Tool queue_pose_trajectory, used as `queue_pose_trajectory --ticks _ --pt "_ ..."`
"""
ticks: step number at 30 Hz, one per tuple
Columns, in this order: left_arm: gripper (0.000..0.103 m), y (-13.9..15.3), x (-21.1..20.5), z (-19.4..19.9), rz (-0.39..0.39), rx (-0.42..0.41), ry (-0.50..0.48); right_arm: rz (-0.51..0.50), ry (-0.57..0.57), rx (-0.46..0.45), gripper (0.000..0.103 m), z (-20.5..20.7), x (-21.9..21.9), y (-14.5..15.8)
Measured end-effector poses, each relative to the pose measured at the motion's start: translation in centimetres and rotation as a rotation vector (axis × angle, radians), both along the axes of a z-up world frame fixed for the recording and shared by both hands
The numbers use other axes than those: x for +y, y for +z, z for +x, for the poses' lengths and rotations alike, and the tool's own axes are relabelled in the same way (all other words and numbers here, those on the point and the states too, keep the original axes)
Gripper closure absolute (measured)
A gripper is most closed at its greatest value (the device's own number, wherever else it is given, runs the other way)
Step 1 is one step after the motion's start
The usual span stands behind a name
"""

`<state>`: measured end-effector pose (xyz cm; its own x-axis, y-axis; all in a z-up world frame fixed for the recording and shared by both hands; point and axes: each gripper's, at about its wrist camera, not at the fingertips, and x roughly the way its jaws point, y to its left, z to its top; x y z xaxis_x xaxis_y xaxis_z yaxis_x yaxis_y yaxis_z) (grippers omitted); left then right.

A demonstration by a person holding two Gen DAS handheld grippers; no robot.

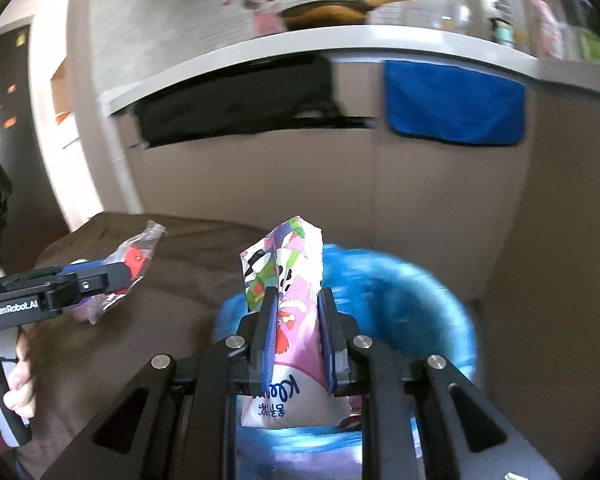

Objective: Collect trash
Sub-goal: 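Carry the tape bag and tissue pack over the bin, then open both tools to drop the tape bag and tissue pack into the bin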

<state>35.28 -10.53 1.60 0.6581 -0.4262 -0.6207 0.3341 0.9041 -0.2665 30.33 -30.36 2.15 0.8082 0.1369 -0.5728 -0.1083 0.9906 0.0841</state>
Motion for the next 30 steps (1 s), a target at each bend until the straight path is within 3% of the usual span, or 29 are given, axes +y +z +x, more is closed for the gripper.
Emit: queue_pose_trajectory --ticks 7,17,23,30 --pt "0.051 -2.1 -5.8 2.1 0.017 0.018 -0.044 0.066 -0.063 0.045 0.086 1.8 -4.0 -2.3" --pt "0.051 -6.3 -9.7 2.9 0.070 0.063 -0.085 0.128 -0.113 0.129 0.085 2.2 -6.6 -7.2" --pt "0.051 -8.0 -10.7 4.0 0.137 0.068 -0.102 0.115 -0.102 0.123 0.084 2.4 -6.6 -7.4" --pt "0.047 -7.6 -10.3 4.1 0.135 0.051 -0.076 0.116 -0.073 0.089 0.080 2.3 -6.4 -7.1"
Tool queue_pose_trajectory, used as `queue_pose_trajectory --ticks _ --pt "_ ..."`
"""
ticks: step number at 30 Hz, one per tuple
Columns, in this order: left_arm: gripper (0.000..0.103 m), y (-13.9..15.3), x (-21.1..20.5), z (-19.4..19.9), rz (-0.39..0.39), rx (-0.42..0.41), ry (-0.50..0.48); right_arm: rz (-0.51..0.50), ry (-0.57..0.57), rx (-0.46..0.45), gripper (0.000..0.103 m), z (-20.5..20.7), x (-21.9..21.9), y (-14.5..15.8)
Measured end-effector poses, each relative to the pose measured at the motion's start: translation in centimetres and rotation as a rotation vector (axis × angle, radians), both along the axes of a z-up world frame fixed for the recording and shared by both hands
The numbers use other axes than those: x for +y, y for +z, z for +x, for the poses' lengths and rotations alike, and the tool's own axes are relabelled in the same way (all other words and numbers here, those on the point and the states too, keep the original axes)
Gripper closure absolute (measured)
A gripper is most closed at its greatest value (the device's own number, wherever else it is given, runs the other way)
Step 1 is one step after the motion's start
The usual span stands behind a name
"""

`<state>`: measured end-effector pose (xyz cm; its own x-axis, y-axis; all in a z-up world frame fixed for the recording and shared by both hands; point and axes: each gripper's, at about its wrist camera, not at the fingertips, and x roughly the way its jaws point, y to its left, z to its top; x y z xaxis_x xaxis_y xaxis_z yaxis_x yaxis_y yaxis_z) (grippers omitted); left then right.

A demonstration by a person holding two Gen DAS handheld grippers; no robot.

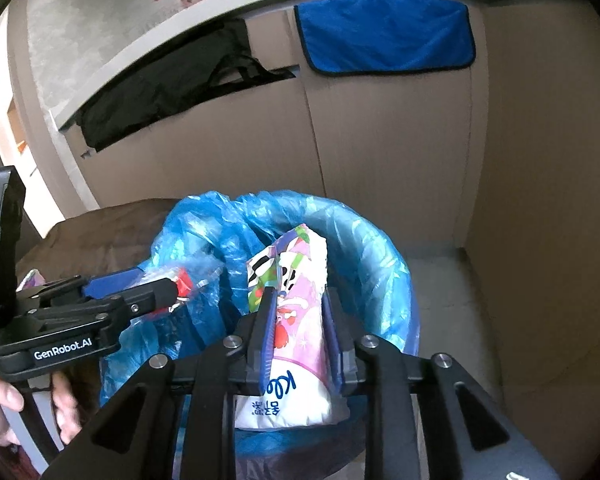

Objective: Collect trash
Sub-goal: 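Open both tools to drop the tape bag and tissue pack into the bin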

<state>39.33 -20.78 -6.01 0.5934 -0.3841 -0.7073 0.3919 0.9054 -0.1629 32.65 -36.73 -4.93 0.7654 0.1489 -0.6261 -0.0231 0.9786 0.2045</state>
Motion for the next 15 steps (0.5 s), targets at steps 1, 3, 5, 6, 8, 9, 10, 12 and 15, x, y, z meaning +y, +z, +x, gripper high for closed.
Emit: queue_pose_trajectory --ticks 1,3,5,6,8,9,10,12,15 --pt "0.047 0.2 0.1 -0.1 -0.005 -0.002 0.002 0.010 0.001 -0.010 0.079 -0.1 -0.1 0.1" --pt "0.047 0.6 0.6 -0.4 -0.026 -0.006 0.008 0.026 0.007 -0.027 0.079 -0.3 -0.1 0.5" --pt "0.047 1.1 1.0 -0.6 -0.038 -0.012 0.011 0.020 0.005 -0.030 0.078 -0.4 0.1 0.8" --pt "0.047 1.4 1.2 -0.6 -0.041 -0.013 0.012 0.011 0.000 -0.034 0.078 -0.3 0.3 1.0" --pt "0.047 1.8 1.7 -0.8 -0.051 -0.010 0.017 0.010 0.004 -0.033 0.075 -0.3 0.5 1.3" --pt "0.047 2.0 2.0 -0.9 -0.056 -0.012 0.021 0.012 0.007 -0.033 0.075 -0.3 0.7 1.5" --pt "0.047 2.3 2.5 -1.1 -0.060 -0.016 0.025 0.013 0.011 -0.036 0.075 -0.3 1.0 1.7" --pt "0.047 2.7 3.5 -1.5 -0.060 -0.021 0.031 0.004 0.023 -0.038 0.075 -0.5 1.7 2.0" --pt "0.047 3.3 5.9 -2.4 -0.056 -0.030 0.050 -0.012 0.055 -0.036 0.075 -0.7 3.3 2.6"
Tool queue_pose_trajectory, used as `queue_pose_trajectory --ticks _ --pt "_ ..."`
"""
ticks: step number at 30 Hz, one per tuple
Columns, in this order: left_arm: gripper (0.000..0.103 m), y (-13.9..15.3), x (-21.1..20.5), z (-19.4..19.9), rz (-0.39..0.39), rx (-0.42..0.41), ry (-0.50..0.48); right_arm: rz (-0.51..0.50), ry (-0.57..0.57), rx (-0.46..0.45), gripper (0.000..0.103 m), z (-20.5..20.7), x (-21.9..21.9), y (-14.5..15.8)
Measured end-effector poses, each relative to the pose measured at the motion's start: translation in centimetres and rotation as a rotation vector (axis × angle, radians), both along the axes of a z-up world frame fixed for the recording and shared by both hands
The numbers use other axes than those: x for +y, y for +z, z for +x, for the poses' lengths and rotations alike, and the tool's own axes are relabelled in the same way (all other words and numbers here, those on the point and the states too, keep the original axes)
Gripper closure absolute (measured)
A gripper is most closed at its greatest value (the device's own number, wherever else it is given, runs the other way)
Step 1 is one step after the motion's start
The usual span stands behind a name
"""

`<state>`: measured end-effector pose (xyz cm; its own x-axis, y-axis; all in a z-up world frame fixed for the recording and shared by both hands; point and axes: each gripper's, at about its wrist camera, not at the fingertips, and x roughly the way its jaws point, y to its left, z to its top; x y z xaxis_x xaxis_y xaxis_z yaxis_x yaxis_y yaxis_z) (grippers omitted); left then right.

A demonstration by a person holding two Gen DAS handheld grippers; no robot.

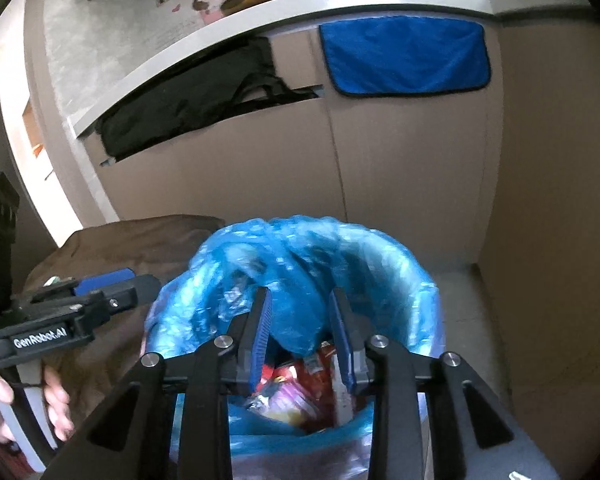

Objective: Collect trash
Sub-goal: 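Open both tools to drop the tape bag and tissue pack into the bin, then move both open tools back over the two sponges on the cloth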

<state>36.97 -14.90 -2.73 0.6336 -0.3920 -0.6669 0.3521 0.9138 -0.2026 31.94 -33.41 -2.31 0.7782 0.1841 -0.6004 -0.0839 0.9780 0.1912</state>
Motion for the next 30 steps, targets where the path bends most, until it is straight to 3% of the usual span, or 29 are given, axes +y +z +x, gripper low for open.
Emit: queue_pose_trajectory --ticks 12,16,20,25,30 --pt "0.047 1.9 17.3 -3.7 0.052 -0.032 0.240 -0.010 0.237 0.027 0.075 1.0 12.2 1.4" --pt "0.047 1.9 22.5 -5.1 0.064 -0.048 0.302 -0.019 0.455 0.053 0.075 1.3 21.2 1.3" --pt "0.047 1.6 27.0 -5.6 0.045 -0.037 0.352 -0.042 0.571 0.074 0.075 1.8 27.6 1.2" --pt "0.047 0.8 30.9 -5.9 0.036 -0.013 0.378 -0.066 0.616 0.108 0.075 4.0 32.6 0.5" --pt "0.047 0.2 34.7 -6.3 0.014 -0.010 0.444 -0.059 0.572 0.156 0.075 5.8 33.8 -1.0"
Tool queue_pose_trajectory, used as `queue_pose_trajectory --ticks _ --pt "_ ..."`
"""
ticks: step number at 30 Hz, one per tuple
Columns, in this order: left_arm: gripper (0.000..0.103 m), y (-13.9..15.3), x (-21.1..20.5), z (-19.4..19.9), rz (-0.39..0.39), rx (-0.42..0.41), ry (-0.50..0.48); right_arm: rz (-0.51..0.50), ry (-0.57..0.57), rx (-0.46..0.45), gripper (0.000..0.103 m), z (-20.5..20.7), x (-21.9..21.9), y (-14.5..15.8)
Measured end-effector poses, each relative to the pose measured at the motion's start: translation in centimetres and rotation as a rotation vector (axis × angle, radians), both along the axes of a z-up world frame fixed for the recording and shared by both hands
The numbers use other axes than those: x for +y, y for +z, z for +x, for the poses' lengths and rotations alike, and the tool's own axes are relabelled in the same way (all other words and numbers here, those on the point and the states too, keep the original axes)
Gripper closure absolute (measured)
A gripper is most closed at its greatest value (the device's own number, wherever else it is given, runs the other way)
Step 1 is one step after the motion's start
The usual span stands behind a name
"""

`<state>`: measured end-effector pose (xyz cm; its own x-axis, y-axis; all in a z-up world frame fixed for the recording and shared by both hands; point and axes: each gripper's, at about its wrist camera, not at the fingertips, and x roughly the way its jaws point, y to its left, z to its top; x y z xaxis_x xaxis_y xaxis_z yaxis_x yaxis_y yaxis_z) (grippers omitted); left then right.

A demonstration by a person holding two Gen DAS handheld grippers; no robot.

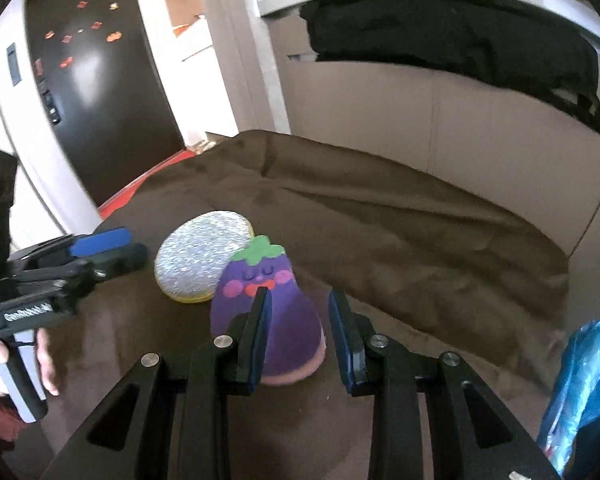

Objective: Collect trash
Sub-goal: 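Move both open tools back over the two sponges on the cloth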

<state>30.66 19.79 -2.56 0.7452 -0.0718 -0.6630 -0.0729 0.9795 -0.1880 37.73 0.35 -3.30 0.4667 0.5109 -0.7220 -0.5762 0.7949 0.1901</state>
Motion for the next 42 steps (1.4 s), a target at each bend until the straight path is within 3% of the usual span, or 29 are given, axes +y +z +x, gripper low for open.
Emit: queue_pose_trajectory --ticks 2,7,16,22,26,30,33,36,42 --pt "0.047 -0.3 1.5 -0.3 -0.013 0.002 0.029 -0.008 0.007 0.026 0.075 0.0 0.4 -0.7" --pt "0.047 -1.1 3.7 -1.2 -0.040 0.012 0.068 -0.050 -0.007 -0.009 0.074 -1.2 1.4 -1.0" --pt "0.047 -1.6 4.7 -3.1 -0.063 0.032 0.050 -0.091 0.157 -0.114 0.073 -6.4 6.1 1.4" --pt "0.047 -1.3 6.7 -4.4 -0.086 0.017 0.088 -0.047 0.191 -0.113 0.074 -6.2 8.8 1.9" --pt "0.047 -1.5 8.2 -4.9 -0.099 0.021 0.107 -0.082 0.200 -0.159 0.074 -6.6 10.9 2.2" --pt "0.047 -1.9 9.0 -5.0 -0.121 0.020 0.110 -0.155 0.132 -0.250 0.076 -7.0 11.3 2.6" --pt "0.047 -2.3 9.1 -5.0 -0.140 0.022 0.103 -0.255 -0.029 -0.316 0.076 -6.6 11.3 1.9" --pt "0.047 -2.7 9.3 -4.8 -0.151 0.027 0.097 -0.279 -0.151 -0.253 0.070 -5.2 10.4 0.6" --pt "0.047 -3.2 9.7 -4.5 -0.184 0.033 0.091 -0.135 -0.229 -0.096 0.067 -3.3 6.9 -0.8"
